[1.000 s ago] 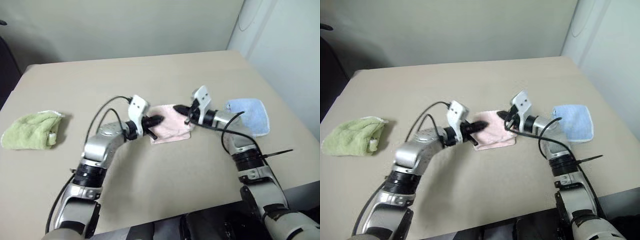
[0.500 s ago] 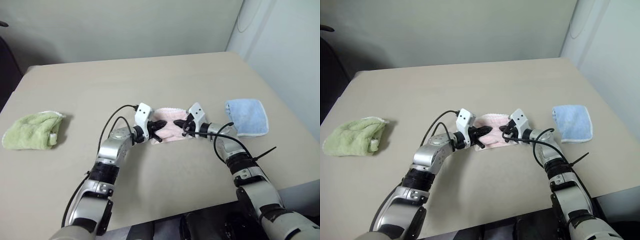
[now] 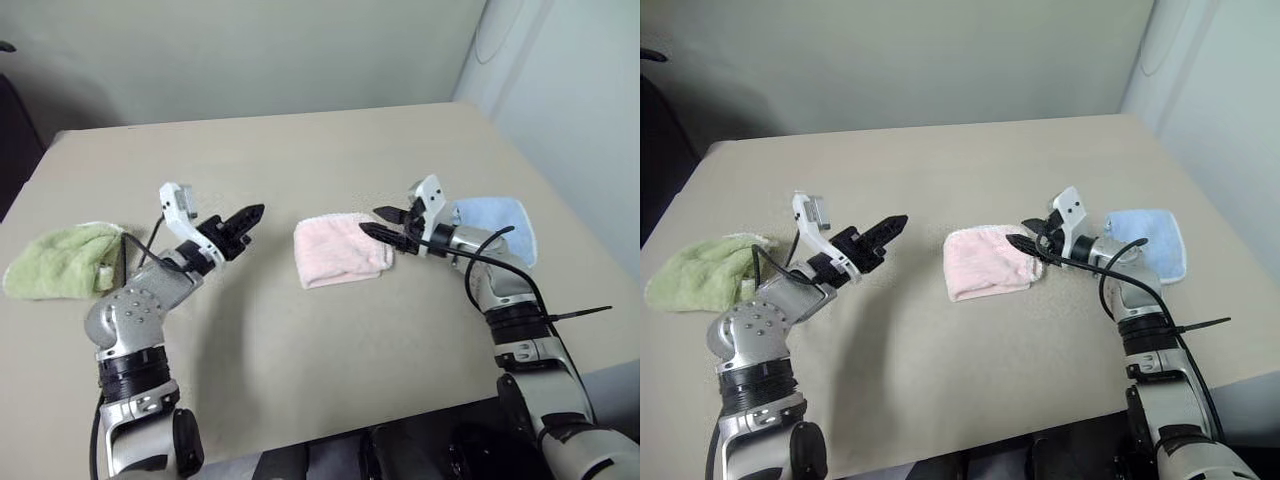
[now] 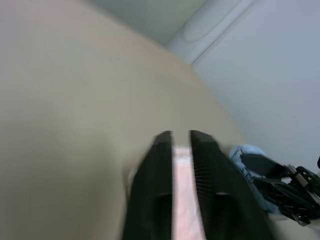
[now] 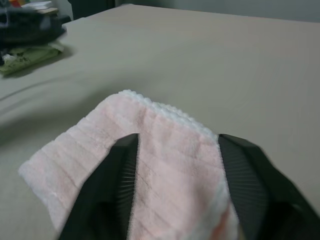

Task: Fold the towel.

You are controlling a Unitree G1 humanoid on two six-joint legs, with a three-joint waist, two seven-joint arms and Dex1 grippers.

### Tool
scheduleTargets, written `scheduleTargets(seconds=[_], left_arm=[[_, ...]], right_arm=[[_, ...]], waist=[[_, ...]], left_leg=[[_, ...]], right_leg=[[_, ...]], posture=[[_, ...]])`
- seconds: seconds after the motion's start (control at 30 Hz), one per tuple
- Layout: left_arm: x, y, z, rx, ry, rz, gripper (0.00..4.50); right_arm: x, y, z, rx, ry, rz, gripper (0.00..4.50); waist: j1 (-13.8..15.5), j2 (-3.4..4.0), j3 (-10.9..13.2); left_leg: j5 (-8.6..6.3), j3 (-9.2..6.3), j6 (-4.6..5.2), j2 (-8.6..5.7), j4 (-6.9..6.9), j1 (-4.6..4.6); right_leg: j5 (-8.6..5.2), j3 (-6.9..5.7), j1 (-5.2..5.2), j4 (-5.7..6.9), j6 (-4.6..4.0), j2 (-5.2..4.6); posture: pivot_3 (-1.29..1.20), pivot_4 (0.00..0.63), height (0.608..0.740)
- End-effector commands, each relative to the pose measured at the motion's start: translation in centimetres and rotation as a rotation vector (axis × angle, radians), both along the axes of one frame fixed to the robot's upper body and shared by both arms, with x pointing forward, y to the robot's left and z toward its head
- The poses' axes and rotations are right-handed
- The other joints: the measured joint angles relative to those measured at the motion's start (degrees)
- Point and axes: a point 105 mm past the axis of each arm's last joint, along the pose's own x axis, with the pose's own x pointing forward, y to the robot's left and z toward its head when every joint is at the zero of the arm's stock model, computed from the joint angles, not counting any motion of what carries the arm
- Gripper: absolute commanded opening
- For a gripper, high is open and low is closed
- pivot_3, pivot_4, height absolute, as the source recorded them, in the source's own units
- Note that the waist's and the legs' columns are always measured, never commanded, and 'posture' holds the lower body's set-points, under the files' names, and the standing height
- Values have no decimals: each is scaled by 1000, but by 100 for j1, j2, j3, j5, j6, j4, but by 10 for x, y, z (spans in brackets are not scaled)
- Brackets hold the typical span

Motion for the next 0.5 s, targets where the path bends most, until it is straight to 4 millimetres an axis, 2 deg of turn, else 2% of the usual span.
scheduleTargets(seconds=[0.03, 0.23, 0.27, 0.5], left_arm=[[-8, -19, -10, -41, 103, -95, 2009], [-5, -41, -41, -3, 287, -150, 4199], [-4, -45, -47, 19, 315, -158, 4451], [6, -74, -54, -2, 351, -232, 4451]], right_arm=[[11, -2, 31, 47, -105, -56, 3738], [13, -1, 36, 75, -132, -70, 3738], [13, -1, 37, 78, -135, -74, 3738], [15, -5, 39, 84, -152, -101, 3738]], waist=[[12, 0, 0], [13, 0, 0], [13, 0, 0], [43, 0, 0]], left_leg=[[0, 0, 0, -1, 0, 0], [1, 0, -1, -3, -4, 0], [2, 0, -2, -3, -4, -1], [3, -1, -1, -4, -1, 0]], right_leg=[[0, 0, 1, -1, 0, -1], [0, 1, -4, -5, 0, -2], [0, 0, -6, -5, 0, -2], [0, 1, -1, -4, 0, -3]], posture=[[0, 150, 740], [0, 150, 740], [0, 150, 740], [0, 150, 740]])
